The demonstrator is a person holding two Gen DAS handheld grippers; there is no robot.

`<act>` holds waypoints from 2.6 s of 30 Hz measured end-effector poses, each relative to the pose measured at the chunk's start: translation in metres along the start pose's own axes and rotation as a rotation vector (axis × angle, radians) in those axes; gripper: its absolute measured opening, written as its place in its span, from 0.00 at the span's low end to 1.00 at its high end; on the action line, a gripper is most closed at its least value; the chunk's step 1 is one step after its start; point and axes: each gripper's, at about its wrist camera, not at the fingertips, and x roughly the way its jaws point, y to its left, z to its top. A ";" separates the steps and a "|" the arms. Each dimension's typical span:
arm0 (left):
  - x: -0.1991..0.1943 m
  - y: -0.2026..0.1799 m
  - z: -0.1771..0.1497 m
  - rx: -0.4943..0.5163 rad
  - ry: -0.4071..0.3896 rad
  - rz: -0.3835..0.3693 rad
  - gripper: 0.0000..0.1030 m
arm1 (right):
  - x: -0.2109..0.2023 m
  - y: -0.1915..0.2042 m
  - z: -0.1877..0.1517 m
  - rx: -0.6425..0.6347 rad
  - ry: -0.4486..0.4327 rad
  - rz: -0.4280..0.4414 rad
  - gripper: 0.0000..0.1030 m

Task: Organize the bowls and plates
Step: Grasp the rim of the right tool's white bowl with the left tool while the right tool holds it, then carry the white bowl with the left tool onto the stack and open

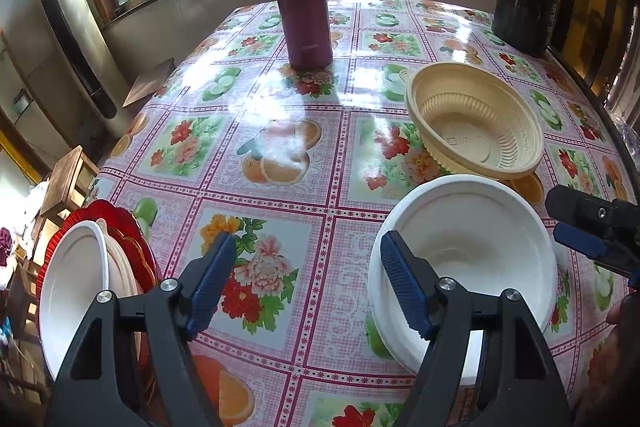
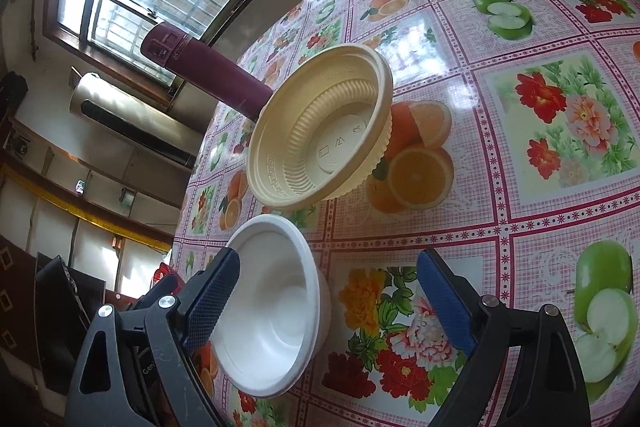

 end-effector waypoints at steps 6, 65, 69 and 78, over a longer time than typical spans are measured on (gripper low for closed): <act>0.014 -0.001 -0.003 -0.016 0.068 -0.043 0.73 | 0.004 0.006 -0.002 -0.024 0.006 -0.006 0.89; -0.047 0.091 -0.011 -0.124 -0.052 -0.132 0.13 | 0.037 0.119 -0.043 -0.341 -0.143 0.146 0.11; -0.062 0.139 -0.021 -0.195 -0.094 -0.082 0.13 | 0.053 0.160 -0.059 -0.384 -0.140 0.233 0.11; -0.054 0.225 -0.052 -0.358 -0.082 0.001 0.13 | 0.105 0.233 -0.106 -0.518 -0.075 0.248 0.11</act>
